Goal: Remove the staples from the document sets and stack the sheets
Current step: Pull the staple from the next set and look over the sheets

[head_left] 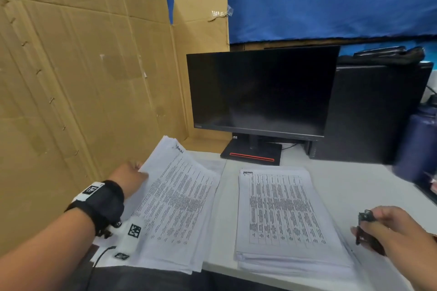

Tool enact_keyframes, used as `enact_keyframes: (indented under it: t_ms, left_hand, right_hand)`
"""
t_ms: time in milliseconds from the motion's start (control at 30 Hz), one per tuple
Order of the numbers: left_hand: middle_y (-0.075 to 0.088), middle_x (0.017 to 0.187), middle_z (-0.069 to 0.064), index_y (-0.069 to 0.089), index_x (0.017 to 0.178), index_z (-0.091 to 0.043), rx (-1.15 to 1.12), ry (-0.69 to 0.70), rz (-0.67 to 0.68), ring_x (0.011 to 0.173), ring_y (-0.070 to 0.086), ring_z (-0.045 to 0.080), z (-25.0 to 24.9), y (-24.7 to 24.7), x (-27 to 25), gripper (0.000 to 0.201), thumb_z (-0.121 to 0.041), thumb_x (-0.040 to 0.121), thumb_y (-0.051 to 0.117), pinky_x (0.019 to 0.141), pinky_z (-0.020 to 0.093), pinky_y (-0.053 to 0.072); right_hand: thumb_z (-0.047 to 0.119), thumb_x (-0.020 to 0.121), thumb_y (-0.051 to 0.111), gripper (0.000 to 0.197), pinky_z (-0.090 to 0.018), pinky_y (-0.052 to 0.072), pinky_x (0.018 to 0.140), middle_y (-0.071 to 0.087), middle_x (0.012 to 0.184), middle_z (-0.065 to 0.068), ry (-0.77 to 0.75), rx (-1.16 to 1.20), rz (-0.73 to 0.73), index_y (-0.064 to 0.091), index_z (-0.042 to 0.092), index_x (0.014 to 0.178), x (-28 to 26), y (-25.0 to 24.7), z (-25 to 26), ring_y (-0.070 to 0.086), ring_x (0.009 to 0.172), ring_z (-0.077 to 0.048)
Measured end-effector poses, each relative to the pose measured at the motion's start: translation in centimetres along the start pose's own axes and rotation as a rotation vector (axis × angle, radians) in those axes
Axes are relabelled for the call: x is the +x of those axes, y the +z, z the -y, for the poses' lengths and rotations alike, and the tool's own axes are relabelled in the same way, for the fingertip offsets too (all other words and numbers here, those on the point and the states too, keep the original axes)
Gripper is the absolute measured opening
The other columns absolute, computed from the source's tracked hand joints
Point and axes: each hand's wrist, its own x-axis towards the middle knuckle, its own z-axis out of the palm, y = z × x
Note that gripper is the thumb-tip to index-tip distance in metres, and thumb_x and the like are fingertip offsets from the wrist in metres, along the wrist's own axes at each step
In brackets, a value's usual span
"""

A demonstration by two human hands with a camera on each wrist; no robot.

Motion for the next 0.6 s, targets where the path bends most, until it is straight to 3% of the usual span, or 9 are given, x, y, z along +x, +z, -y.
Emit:
enact_keyframes:
  t_ms: [67,100,167,267,333,400,433,500,600]
  left_hand:
    - [0.068,0.085,0.004,0.062,0.104,-0.01,-0.184,0.047,-0.028,0.072,0.061,0.022,-0.9,-1.6,-1.9,0.01,-0.005,0.096,0.061,0.06,0.028,0.042]
    - [0.072,0.092,0.005,0.063,0.108,-0.013,-0.273,0.067,-0.026,0.076,0.065,0.023,-1.2,-2.3,-2.8,0.013,-0.005,0.097,0.062,0.064,0.029,0.046]
    - [0.079,0.1,0.009,0.067,0.108,-0.019,-0.425,0.083,-0.012,0.086,0.073,0.032,-1.9,-3.8,-4.5,0.019,-0.004,0.098,0.062,0.079,0.041,0.058]
    - [0.081,0.101,0.014,0.069,0.11,-0.019,-0.674,0.059,0.063,0.093,0.076,0.041,-3.2,-5.1,-6.9,0.022,-0.002,0.098,0.062,0.09,0.063,0.057]
    - [0.079,0.103,0.019,0.066,0.114,-0.013,-0.832,0.065,0.155,0.09,0.075,0.043,-4.4,-5.3,-8.7,0.023,0.002,0.098,0.059,0.085,0.063,0.059]
    - [0.077,0.105,0.025,0.063,0.118,-0.007,-0.959,0.109,0.243,0.081,0.076,0.04,-5.8,-5.1,-10.5,0.026,0.005,0.095,0.057,0.075,0.057,0.063]
    - [0.076,0.106,0.027,0.061,0.119,-0.004,-0.999,0.127,0.291,0.078,0.076,0.04,-6.5,-4.7,-11.4,0.028,0.005,0.092,0.057,0.071,0.055,0.064]
    - [0.074,0.11,0.031,0.06,0.12,-0.002,-1.061,0.134,0.388,0.078,0.076,0.04,-7.5,-3.4,-12.8,0.033,0.006,0.088,0.059,0.068,0.054,0.065]
    - [0.073,0.113,0.033,0.062,0.123,0.002,-1.133,0.07,0.554,0.085,0.076,0.045,-8.5,-0.4,-14.1,0.05,0.011,0.074,0.071,0.067,0.051,0.064]
  right_hand:
    - [0.004,0.093,0.06,0.016,-0.032,0.057,0.051,0.072,0.077,-0.013,0.011,0.102,0.043,0.051,0.005,0.08,-1.3,1.0,2.0,0.071,0.074,-0.032]
    - [-0.001,0.094,0.054,0.015,-0.032,0.054,0.055,0.073,0.078,-0.015,0.032,0.148,0.061,0.048,0.005,0.082,-1.9,1.5,3.0,0.069,0.073,-0.033]
    - [-0.005,0.089,0.052,0.013,-0.032,0.044,0.06,0.073,0.068,-0.014,0.074,0.309,0.091,0.048,0.006,0.083,-3.0,2.1,4.8,0.06,0.066,-0.031]
    - [-0.005,0.087,0.062,0.013,-0.037,0.044,0.064,0.064,0.055,-0.016,0.057,0.375,0.082,0.057,0.007,0.089,-4.9,3.2,8.0,0.053,0.062,-0.031]
    - [0.015,0.088,0.073,0.009,-0.037,0.047,0.067,0.065,0.057,-0.017,-0.041,0.289,0.14,0.067,0.017,0.095,-6.0,4.2,10.4,0.058,0.059,-0.03]
    - [0.046,0.076,0.076,0.025,-0.034,0.048,0.068,0.069,0.061,-0.014,-0.112,0.224,0.226,0.07,0.036,0.097,-7.0,4.8,12.6,0.064,0.058,-0.021]
    - [0.054,0.07,0.075,0.031,-0.032,0.048,0.068,0.069,0.063,-0.012,-0.127,0.227,0.256,0.069,0.042,0.098,-7.5,4.7,13.6,0.065,0.057,-0.018]
    - [0.051,0.069,0.077,0.028,-0.029,0.048,0.064,0.071,0.065,-0.009,-0.14,0.241,0.277,0.072,0.045,0.096,-7.9,4.2,15.0,0.065,0.055,-0.015]
    - [0.016,0.079,0.081,0.012,-0.023,0.05,0.053,0.077,0.075,-0.002,-0.128,0.235,0.272,0.081,0.027,0.084,-7.5,2.4,14.9,0.071,0.055,-0.014]
